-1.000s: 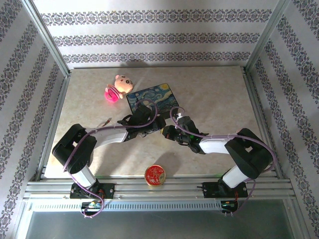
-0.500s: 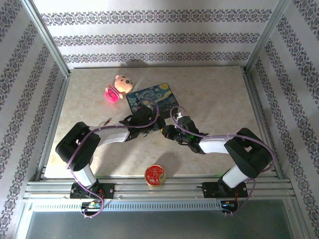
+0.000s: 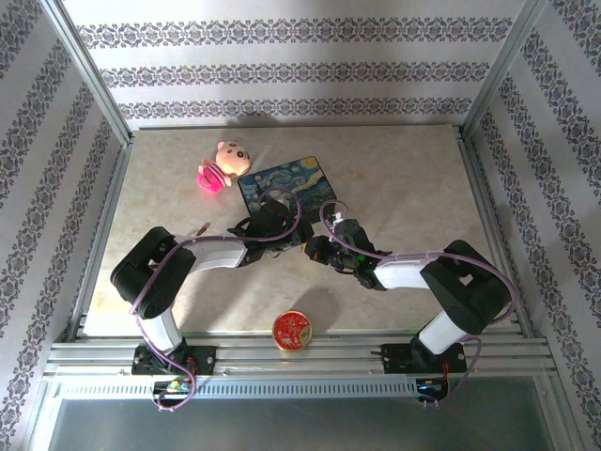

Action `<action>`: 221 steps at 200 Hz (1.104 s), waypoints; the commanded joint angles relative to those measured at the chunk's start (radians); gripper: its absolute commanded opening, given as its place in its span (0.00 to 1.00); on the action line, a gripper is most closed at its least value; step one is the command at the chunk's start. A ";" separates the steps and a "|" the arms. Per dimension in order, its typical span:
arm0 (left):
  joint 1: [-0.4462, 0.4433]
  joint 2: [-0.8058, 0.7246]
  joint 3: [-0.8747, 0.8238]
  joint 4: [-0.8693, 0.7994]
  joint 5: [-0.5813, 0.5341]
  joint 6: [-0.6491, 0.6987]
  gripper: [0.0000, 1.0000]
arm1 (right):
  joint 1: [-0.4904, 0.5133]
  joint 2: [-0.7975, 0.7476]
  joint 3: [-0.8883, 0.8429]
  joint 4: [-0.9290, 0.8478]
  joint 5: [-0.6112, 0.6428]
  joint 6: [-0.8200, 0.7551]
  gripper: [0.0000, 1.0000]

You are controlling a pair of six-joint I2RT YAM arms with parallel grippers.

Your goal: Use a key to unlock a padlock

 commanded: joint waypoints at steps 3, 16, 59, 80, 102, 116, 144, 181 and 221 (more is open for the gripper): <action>0.006 0.024 -0.001 0.058 0.008 -0.024 0.53 | -0.012 0.011 0.033 0.051 -0.001 0.004 0.00; 0.006 0.027 -0.002 0.069 0.006 -0.028 0.53 | -0.012 0.011 0.033 0.052 0.000 0.004 0.00; 0.007 0.040 -0.018 0.132 0.013 -0.056 0.44 | -0.016 0.024 0.028 0.066 0.000 0.007 0.00; 0.009 0.030 -0.031 0.144 0.002 -0.063 0.38 | -0.020 0.031 0.022 0.083 0.002 0.010 0.00; 0.012 0.025 -0.039 0.154 0.002 -0.071 0.34 | -0.020 0.035 0.021 0.095 0.005 0.007 0.00; 0.012 0.024 -0.045 0.169 0.006 -0.081 0.29 | -0.023 0.036 0.020 0.101 0.008 0.005 0.00; 0.012 0.023 -0.064 0.195 0.015 -0.101 0.24 | -0.026 0.031 0.021 0.114 0.014 0.001 0.04; 0.017 0.008 -0.085 0.191 0.005 -0.110 0.15 | -0.033 0.003 0.020 0.100 0.017 -0.015 0.15; 0.030 -0.003 -0.091 0.184 0.011 -0.134 0.12 | -0.034 -0.075 0.009 0.017 0.050 -0.062 0.27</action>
